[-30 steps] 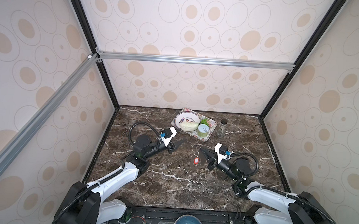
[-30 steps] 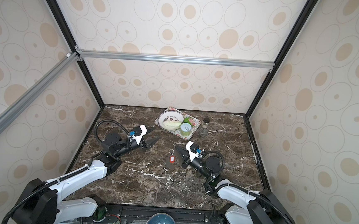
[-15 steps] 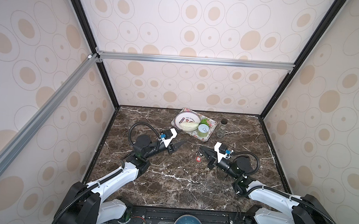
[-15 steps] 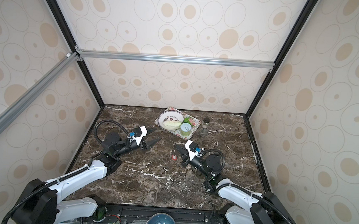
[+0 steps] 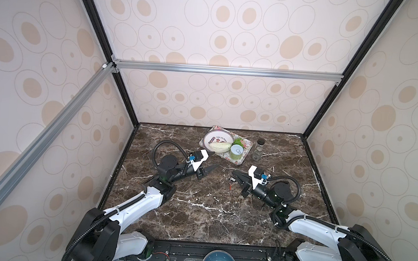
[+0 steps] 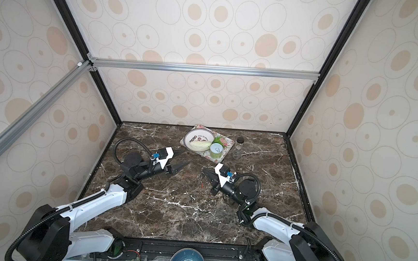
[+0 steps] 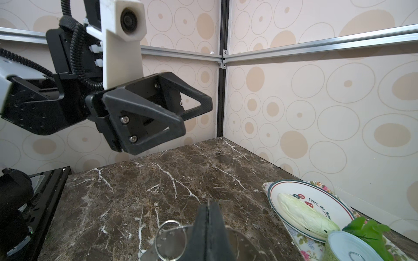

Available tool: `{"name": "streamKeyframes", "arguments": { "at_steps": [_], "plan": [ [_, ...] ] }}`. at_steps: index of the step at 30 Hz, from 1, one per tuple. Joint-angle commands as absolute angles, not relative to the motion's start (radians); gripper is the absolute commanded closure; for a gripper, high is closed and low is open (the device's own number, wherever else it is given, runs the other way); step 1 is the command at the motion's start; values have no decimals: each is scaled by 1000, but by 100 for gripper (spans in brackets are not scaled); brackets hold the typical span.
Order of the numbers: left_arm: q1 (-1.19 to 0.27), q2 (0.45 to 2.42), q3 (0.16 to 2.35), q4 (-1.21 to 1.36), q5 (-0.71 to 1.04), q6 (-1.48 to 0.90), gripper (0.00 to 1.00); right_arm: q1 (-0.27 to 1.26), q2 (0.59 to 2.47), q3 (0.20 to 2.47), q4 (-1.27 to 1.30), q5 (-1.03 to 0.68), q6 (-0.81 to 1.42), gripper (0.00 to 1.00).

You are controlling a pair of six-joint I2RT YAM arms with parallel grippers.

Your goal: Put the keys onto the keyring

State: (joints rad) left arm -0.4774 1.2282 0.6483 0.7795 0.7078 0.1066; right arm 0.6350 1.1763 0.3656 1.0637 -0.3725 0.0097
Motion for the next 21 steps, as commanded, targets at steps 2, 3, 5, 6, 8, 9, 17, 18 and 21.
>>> {"name": "streamKeyframes", "arguments": {
  "at_steps": [2,3,5,6,8,9,17,18,21],
  "plan": [
    [-473,1222,686,774,739,138,48,640,1185,394,1135,-410,-17,100],
    [-474,1220,683,775,736,138,48,641,1189,393,1140,-411,-17,100],
    [-474,1216,684,776,736,137,48,640,1196,389,1159,-407,-17,100],
    [-474,1216,683,781,740,137,48,640,1198,387,1168,-407,-19,100],
    [-473,1222,681,792,747,138,48,641,1201,390,1175,-407,-17,100],
    [-473,1227,682,791,746,136,48,641,1204,396,1168,-412,-17,100],
    [-477,1216,689,753,759,154,48,641,1233,426,1169,-494,-14,100],
    [-476,1208,686,753,761,158,48,640,1235,424,1188,-494,-9,100],
    [-476,1189,674,755,766,163,48,640,1240,419,1235,-485,3,100]
  ]
}}
